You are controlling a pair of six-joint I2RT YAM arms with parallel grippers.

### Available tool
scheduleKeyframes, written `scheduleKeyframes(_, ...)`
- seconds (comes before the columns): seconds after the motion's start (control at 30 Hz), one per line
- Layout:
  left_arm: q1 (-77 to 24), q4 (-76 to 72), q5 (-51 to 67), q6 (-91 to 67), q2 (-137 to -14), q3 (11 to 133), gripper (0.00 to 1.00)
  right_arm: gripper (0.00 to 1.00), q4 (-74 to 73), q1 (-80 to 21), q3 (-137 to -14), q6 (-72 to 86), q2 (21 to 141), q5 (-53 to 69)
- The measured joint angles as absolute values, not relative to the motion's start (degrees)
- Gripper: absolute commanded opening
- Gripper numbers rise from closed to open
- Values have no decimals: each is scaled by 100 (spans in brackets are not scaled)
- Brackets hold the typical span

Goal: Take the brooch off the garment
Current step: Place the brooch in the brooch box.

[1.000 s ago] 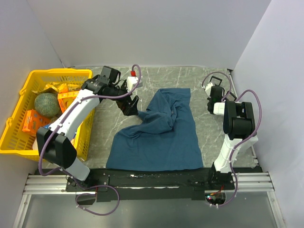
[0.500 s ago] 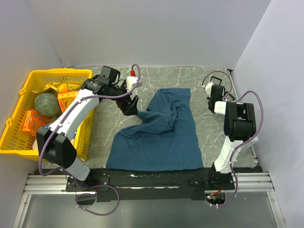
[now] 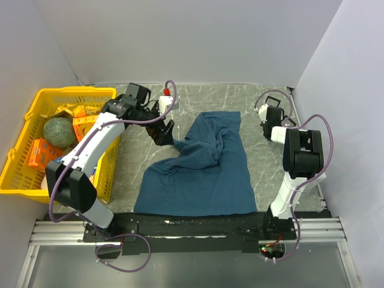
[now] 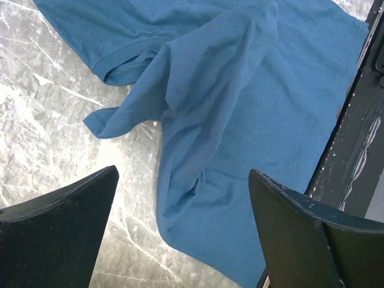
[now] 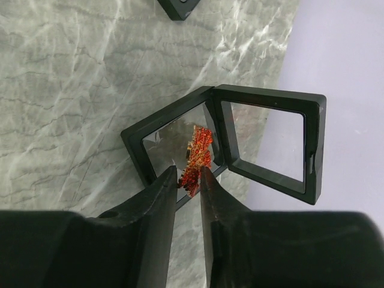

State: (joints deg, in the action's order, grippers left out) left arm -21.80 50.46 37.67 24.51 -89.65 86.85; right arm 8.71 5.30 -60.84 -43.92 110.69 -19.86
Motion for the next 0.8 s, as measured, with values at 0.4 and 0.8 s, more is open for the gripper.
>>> scheduleKeyframes(0.4, -2150, 5046, 3769, 2449, -8962, 8685, 96, 31, 336, 530, -6351, -4180, 10954, -1680)
scheduleKeyframes(0.8, -2117, 5046, 3774, 2449, -8962, 8685, 96, 30, -99, 585, -6434, -4071, 10906, -1380)
